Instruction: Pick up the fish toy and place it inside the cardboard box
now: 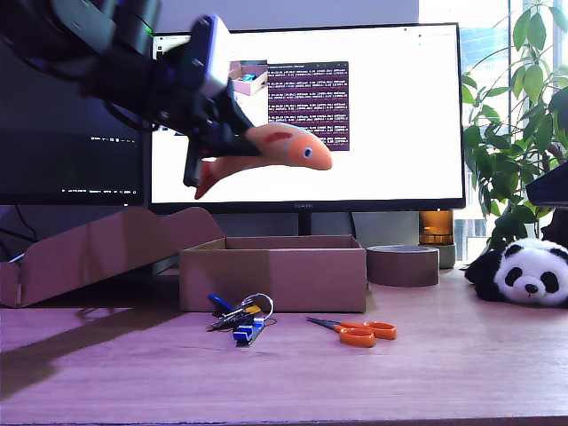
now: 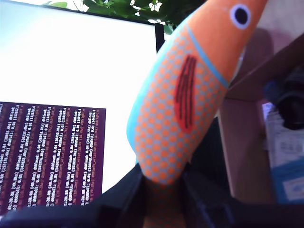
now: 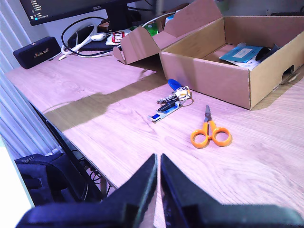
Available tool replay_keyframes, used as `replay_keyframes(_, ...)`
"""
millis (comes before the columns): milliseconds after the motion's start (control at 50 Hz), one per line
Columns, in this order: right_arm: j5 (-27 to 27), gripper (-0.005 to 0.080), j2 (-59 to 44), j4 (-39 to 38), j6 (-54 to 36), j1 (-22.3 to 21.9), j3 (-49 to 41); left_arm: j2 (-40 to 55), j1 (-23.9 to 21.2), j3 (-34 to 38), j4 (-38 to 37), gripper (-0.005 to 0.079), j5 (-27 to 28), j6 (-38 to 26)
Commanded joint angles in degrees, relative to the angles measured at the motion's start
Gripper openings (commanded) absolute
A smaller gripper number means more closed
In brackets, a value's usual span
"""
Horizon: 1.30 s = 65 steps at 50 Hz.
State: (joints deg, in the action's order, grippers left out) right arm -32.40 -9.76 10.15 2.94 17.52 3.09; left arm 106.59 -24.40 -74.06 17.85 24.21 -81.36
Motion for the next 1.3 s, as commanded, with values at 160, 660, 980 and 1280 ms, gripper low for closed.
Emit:
replay_keyframes(160,0.0,-0.0012,-0.1,-0.4,0.0,0.1,-0.7,1.1,-0.9,-0.7,-1.7,0.0042,1.7,-0.9)
replay_keyframes(660,0.0,-0.0012,-0.1,-0.4,0.0,0.1,-0.7,3.3,-0.7,-0.7,-3.3,0.0042,1.7,-1.2)
replay_keyframes(980,0.0,-0.0012,-0.1,-0.4,0.0,0.1,-0.7,4.4,-0.7,-0.7,-5.0,0.0043,1.2,-1.2)
replay_keyframes(1280,0.0,-0.0012,-0.1,-0.4,0.0,0.1,-0.7,4.4,-0.7,-0.7,-7.6,0.0087,1.3,-1.2)
